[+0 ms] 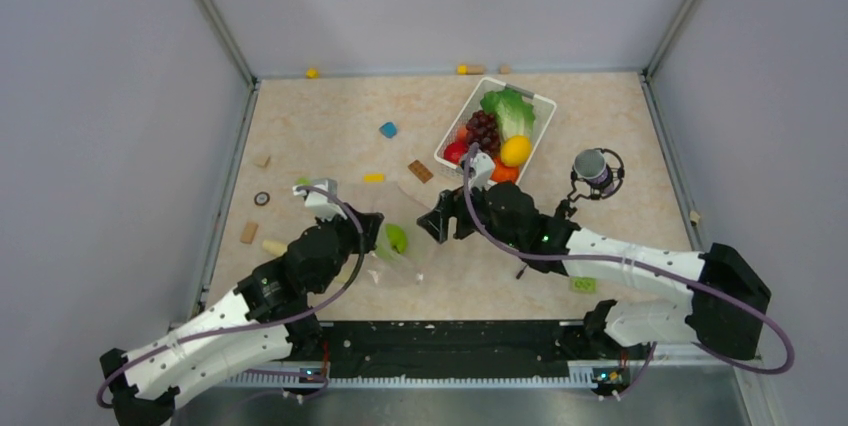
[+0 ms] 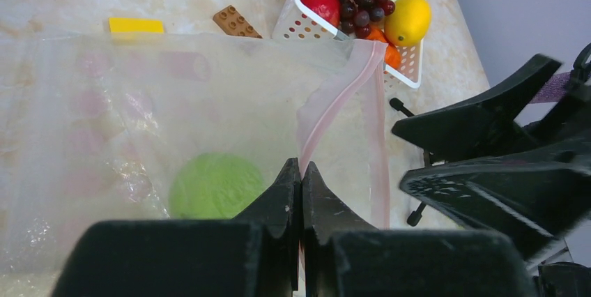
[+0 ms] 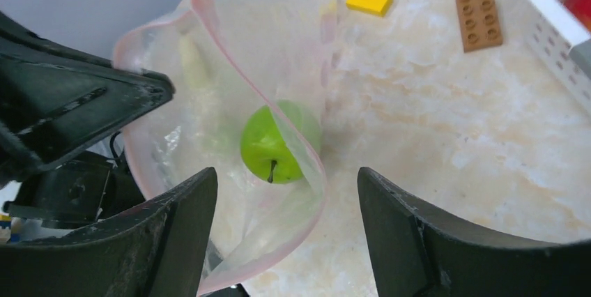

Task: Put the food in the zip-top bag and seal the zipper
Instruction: Adjust the zipper food storage bag at the center of the board.

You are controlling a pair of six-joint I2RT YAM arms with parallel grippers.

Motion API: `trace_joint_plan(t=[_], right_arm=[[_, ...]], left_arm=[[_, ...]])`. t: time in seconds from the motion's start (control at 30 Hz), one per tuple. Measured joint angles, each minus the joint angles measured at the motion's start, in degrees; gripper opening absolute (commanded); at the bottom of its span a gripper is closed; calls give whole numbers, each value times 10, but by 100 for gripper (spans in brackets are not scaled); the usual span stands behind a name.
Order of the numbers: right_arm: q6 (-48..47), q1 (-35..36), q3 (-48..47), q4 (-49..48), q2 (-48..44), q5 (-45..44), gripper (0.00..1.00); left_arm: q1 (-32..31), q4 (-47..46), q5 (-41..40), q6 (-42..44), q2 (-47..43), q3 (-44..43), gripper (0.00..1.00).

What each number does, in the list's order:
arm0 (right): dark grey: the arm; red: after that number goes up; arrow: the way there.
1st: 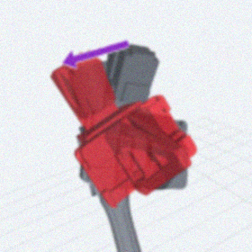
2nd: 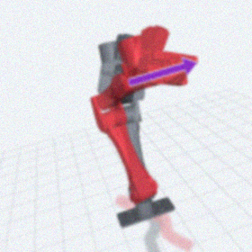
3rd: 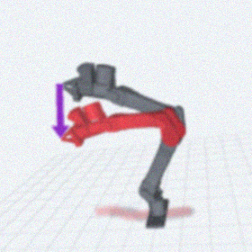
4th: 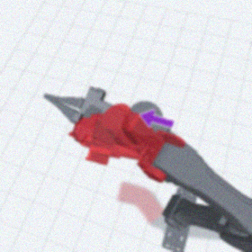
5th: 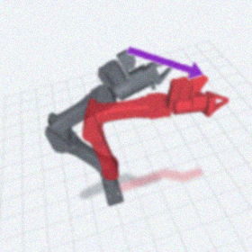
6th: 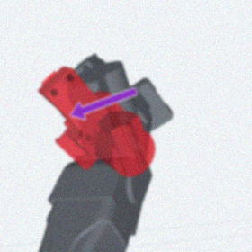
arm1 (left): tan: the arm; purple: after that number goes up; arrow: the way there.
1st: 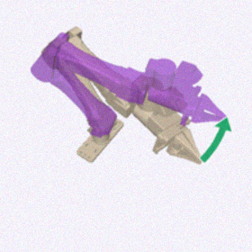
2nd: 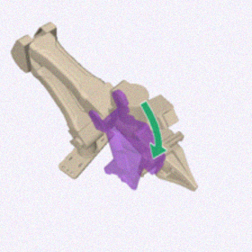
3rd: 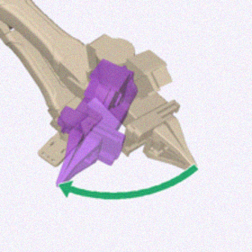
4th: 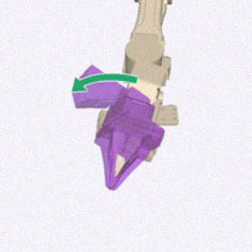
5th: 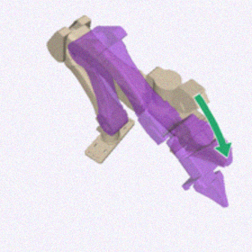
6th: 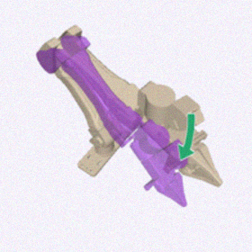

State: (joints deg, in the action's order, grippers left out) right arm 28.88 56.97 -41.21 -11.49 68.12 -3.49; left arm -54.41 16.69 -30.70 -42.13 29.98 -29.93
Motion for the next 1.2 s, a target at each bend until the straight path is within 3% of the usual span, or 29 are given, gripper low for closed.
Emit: trace_joint_plan(t=[0.07,0.13,0.23,0.37,0.53,0.8,1.2], right_arm=[[8,0,0,1,26,4,50],[13,0,0,8,52,11,22],[13,0,-1,22,80,22,1],[2,0,-25,54,84,41,0],[-37,0,-81,48,51,90,0],[-101,0,-107,-8,-44,194,0],[-108,0,-107,43,-45,93,0]], left_arm=[[0,0,0,0,-2,2,0],[0,-1,0,0,-4,3,0],[0,-2,0,0,-9,7,0],[0,-7,7,1,-23,15,0],[0,-39,75,23,-58,28,0],[0,-124,174,63,-186,91,0],[0,-118,159,71,-224,99,0]])
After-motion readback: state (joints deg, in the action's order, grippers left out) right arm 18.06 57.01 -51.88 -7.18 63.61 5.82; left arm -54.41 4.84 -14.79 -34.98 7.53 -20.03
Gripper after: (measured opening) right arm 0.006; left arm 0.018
